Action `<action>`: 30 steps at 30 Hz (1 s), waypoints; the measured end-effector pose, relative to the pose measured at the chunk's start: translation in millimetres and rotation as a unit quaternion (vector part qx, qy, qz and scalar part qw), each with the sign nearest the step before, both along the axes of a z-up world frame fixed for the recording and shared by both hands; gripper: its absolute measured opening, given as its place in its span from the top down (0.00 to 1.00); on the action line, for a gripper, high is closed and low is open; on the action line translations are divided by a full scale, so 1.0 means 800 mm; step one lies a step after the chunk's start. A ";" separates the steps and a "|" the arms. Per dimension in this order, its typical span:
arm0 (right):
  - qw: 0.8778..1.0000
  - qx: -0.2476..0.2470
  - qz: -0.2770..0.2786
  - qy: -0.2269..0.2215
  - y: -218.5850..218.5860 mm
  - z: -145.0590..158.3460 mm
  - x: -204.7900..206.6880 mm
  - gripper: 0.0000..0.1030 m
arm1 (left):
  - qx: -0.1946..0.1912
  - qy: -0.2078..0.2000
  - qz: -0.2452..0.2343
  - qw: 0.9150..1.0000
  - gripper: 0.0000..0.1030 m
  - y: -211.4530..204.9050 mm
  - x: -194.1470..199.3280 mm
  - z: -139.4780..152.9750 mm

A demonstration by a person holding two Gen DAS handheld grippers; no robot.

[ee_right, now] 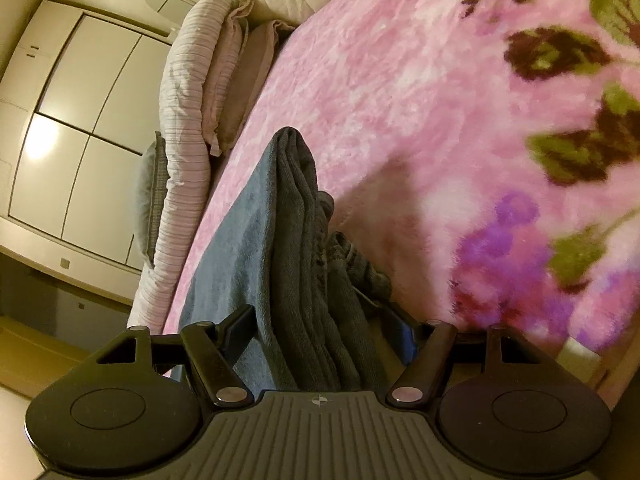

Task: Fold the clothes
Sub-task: 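Lift and carry the jeans with both grippers to the stack of clothes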

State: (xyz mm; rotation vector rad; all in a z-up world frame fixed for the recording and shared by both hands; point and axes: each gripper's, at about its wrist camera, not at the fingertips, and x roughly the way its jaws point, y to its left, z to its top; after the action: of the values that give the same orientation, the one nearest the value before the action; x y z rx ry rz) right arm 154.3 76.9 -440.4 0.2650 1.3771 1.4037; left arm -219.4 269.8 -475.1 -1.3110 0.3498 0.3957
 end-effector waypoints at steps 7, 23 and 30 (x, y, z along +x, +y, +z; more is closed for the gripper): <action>1.000 -0.014 0.009 -0.001 0.017 0.001 0.000 0.29 | 0.007 -0.004 -0.013 1.000 0.53 0.003 0.022 -0.010; 0.996 0.067 0.038 0.041 -0.005 0.040 -0.062 0.60 | 0.106 -0.035 0.045 0.993 0.71 -0.069 -0.073 0.069; 0.984 0.093 0.127 0.079 0.019 0.066 -0.186 0.60 | 0.140 -0.045 0.130 0.981 0.71 -0.134 -0.242 0.105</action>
State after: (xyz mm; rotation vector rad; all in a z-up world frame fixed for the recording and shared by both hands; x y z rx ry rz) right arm 5.2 92.4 -387.6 0.3391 1.4483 1.7599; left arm -413.2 163.0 -391.0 -1.0958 0.0414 0.5823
